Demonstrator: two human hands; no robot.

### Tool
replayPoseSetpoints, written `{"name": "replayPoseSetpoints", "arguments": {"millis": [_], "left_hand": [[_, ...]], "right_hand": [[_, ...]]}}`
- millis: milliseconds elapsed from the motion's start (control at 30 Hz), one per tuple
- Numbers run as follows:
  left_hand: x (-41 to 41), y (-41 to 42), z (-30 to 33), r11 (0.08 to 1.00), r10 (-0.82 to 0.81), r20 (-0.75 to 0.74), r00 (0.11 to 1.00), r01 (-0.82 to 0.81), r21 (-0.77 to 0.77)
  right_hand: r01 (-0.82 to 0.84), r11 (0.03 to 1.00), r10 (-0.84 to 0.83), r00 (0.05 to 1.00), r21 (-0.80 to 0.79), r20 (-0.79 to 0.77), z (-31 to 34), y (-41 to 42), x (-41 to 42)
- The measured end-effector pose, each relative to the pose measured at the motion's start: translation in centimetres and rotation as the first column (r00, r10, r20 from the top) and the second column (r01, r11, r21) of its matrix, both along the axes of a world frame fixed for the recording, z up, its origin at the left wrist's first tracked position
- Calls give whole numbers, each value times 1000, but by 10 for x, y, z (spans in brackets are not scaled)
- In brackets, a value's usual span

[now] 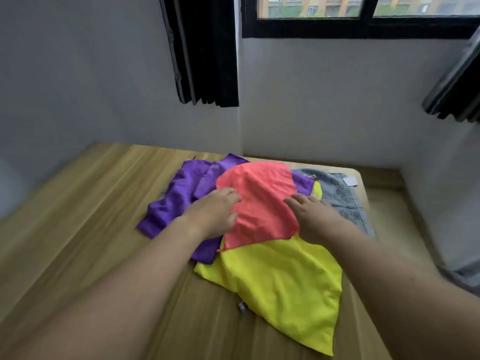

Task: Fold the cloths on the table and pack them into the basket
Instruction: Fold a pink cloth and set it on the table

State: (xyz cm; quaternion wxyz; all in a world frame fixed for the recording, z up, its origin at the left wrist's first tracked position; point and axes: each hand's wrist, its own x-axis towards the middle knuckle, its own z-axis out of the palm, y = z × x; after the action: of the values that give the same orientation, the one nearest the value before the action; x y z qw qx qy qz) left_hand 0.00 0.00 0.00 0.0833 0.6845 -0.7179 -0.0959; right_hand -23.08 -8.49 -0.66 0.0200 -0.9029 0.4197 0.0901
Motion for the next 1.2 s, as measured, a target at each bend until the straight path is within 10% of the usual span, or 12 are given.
{"name": "replayPoseSetpoints", "arguments": {"millis": [600, 833, 1000, 1200], "left_hand": [[-25, 0, -160, 974, 43, 455, 889, 63, -216], [-7, 11, -92, 839, 393, -18, 920, -366, -402], [26, 51, -11, 684, 494, -277, 824, -565, -461], [47, 134, 80, 616, 400, -701, 591, -740, -272]], "right_hand": [[162, 918, -122, 984, -363, 131, -152, -23, -9], [214, 924, -99, 933, -316, 345, -106, -9, -8], [299, 941, -62, 605, -155, 794, -37, 16, 27], [242, 968, -124, 253, 61, 959, 47, 85, 76]]}}
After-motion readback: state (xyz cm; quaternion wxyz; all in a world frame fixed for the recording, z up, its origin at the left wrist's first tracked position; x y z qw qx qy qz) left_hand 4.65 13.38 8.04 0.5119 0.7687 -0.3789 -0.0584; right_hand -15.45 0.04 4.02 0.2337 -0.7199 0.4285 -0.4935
